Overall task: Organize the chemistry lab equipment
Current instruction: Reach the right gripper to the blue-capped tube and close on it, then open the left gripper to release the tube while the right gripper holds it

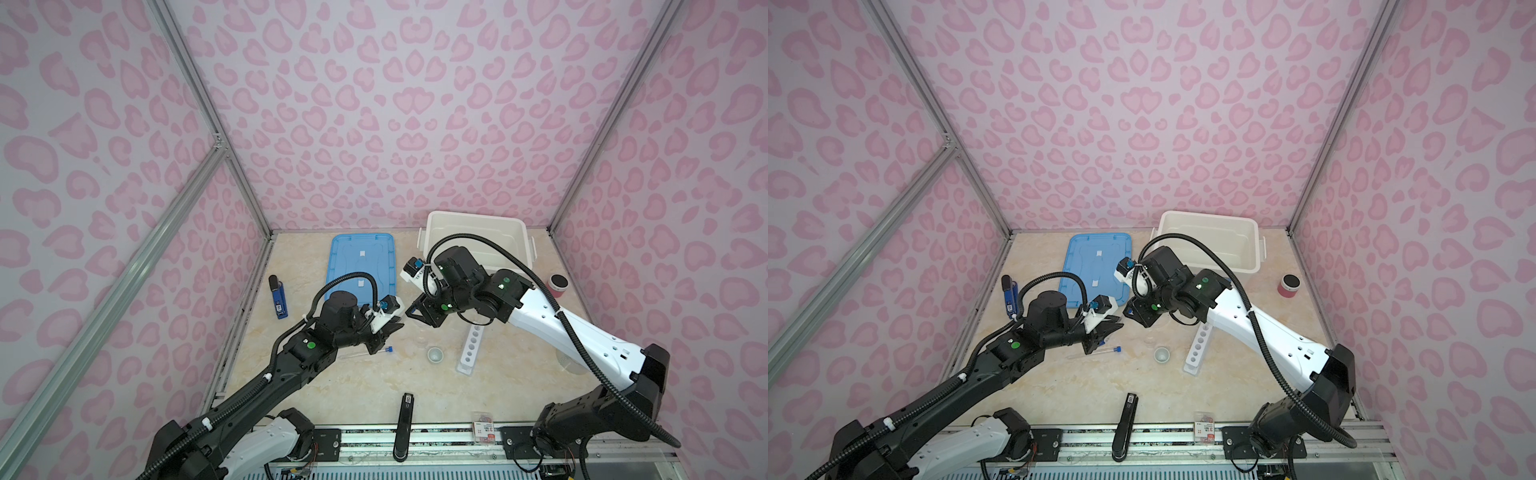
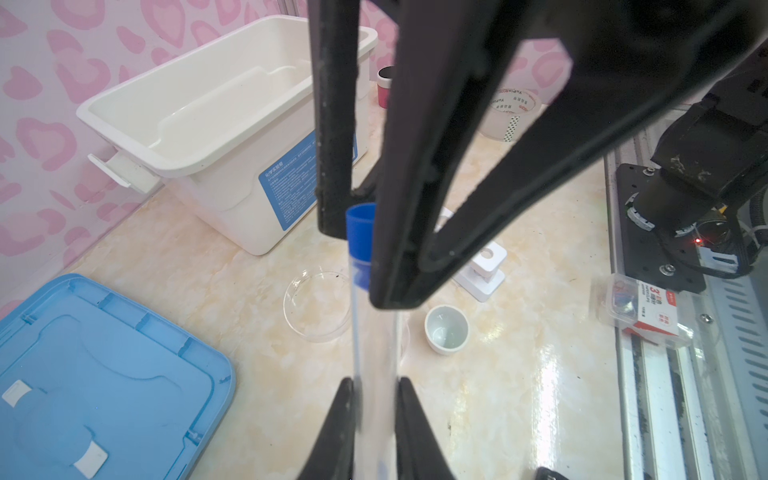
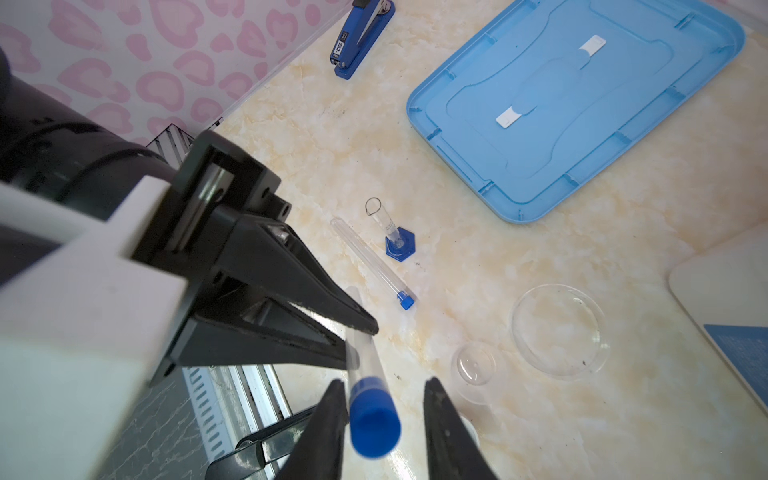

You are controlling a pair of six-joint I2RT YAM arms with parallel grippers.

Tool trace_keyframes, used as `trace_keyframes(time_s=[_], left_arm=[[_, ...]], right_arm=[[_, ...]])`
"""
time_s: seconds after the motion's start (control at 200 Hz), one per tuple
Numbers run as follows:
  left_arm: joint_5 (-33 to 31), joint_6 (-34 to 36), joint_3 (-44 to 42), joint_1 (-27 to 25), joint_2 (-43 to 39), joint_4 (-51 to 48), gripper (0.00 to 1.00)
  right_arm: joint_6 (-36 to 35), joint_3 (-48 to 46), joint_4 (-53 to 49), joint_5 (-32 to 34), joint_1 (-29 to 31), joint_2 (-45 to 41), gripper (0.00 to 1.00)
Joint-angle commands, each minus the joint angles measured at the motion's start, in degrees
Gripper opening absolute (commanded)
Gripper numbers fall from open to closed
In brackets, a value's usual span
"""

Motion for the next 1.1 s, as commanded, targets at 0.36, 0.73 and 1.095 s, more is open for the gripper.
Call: trace_keyframes(time_s=[0.36,0.73,1.095], left_arm=[[0.8,0.0,0.0,0.0,-0.3,1.6,0.12],[0.6,0.2,-0.2,0.0,-0.5,1.6,0.12],[0.5,0.0,-0.2,0.0,-0.4,1.9,0.16]], right_arm=[[0.5,-0.7,1.4,-0.9,0.2,0.5,0.27],[0.7,-0.9,1.5,-1.1,0.2,0.4,0.2],[0.8,-0.9,1.3,-0.9,0.2,0.1,0.16]])
